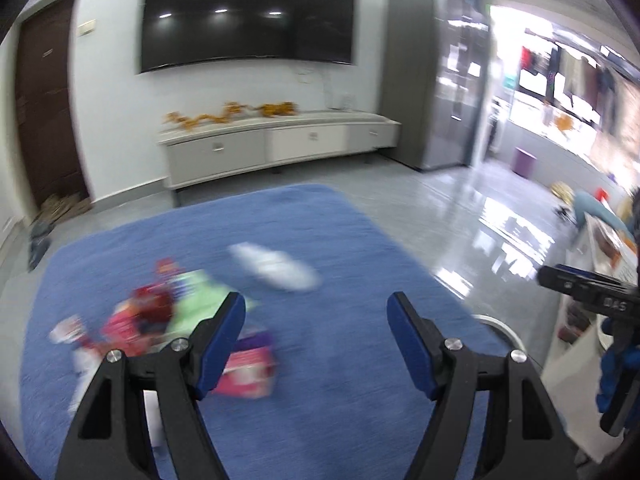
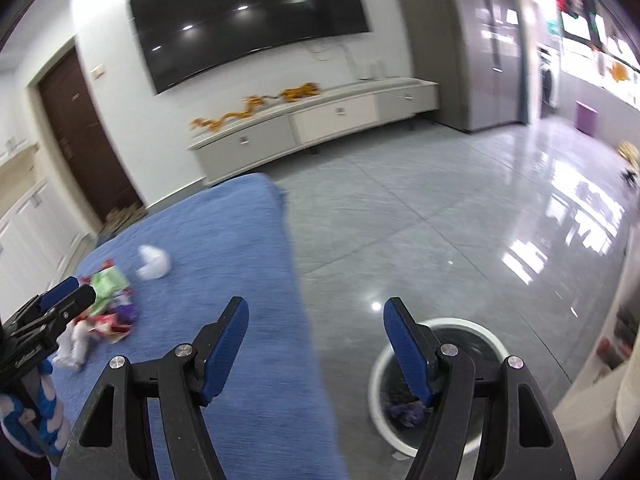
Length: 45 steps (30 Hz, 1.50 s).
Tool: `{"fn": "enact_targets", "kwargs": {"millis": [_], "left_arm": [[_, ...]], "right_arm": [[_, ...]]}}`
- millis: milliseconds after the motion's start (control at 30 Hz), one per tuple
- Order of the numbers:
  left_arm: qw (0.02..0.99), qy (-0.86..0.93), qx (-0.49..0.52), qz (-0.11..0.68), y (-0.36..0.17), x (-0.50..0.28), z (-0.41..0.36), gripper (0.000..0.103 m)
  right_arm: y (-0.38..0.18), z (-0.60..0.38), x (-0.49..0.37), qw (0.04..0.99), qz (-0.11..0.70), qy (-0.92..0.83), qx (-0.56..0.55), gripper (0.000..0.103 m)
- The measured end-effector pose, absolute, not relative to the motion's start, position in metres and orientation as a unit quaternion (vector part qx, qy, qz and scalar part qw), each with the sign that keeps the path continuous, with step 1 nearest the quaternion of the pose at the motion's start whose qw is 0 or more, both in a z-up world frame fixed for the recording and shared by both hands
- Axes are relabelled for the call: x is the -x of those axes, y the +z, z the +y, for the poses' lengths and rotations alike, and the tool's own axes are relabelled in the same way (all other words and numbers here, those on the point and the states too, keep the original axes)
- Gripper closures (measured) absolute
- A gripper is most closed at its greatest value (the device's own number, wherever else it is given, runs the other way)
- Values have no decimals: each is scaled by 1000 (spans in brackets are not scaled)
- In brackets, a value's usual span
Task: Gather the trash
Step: 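Grasp the white milk bag with the left tool while the right tool grasps the pink wrapper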
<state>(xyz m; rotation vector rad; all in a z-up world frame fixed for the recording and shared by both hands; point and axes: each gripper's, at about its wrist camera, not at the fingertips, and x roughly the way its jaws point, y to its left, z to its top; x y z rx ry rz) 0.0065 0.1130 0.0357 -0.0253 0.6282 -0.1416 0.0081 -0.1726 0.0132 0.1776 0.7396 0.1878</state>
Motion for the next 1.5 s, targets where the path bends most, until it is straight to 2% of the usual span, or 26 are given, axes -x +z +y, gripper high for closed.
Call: {"fn": "enact_targets", "kwargs": {"millis": [300,733,833,1067,1200,1267,1500], "left_arm": [[937,62,58,338,1,21,231,31],[908,73,141,389,-41,23,275,32],[906,65,151,391,-45,23,277,36],[901,45,165,398,-53,25,278,53],[901,40,168,397,-49,28,274,64],[903,41,167,394,-48,30,273,73],[909,49,162,380,-40,44,271,78]], "right_arm": [[0,-62,-25,895,387,219,-17,35],[-41,64,-44,828,414,375,52,35],[-48,78,-50,818,417,392,62,42],[-55,90,-52,807,415,412,79,62],[-56,92,-47,805,411,419,85,87],[-55,93,-43,804,408,423,91,91],[-44,90,-18,802,386,446,98,97]]}}
